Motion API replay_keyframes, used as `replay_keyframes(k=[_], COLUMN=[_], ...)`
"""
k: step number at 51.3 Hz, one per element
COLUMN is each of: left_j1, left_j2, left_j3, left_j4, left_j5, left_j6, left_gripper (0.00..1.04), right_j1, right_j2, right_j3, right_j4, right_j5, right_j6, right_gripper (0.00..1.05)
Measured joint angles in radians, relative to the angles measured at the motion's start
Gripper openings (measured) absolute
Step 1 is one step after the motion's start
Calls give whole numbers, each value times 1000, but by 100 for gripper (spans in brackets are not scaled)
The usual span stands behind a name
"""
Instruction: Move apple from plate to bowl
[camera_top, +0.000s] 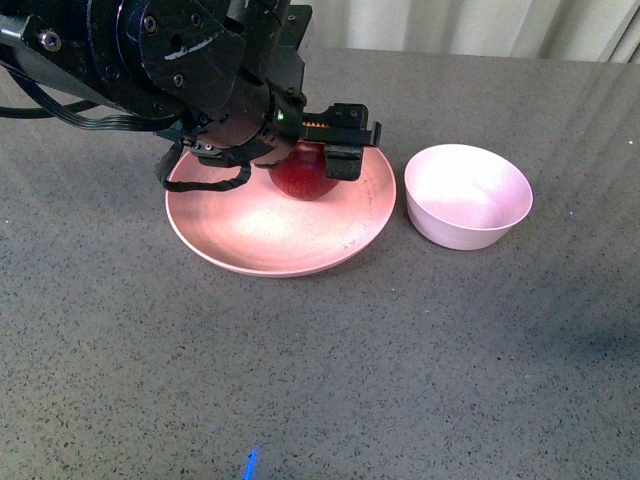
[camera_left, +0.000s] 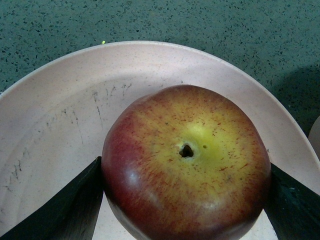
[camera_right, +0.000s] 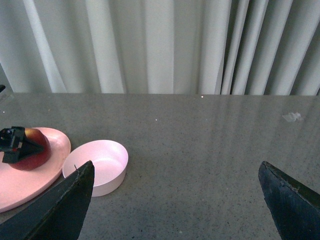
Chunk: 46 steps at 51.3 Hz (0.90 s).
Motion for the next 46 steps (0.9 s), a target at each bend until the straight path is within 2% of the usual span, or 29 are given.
replay_keyframes(k=[11, 26, 36, 46], left_j1=[-17, -106, -190, -229], left_j2=[-51, -179, -152, -90], left_j3=[-48, -73, -17, 68], left_j4=[35, 47, 3, -40], left_j5=[17, 47, 55, 69], left_j6=[-5, -7, -26, -32], left_gripper=[79, 79, 79, 79], right_j1=[0, 0, 0, 0], right_j2=[0, 0, 0, 0], right_j3=[0, 0, 0, 0], right_j4=[0, 0, 0, 0], right_j5=[0, 0, 0, 0], right_j6=[0, 0, 0, 0], right_gripper=[96, 96, 96, 96])
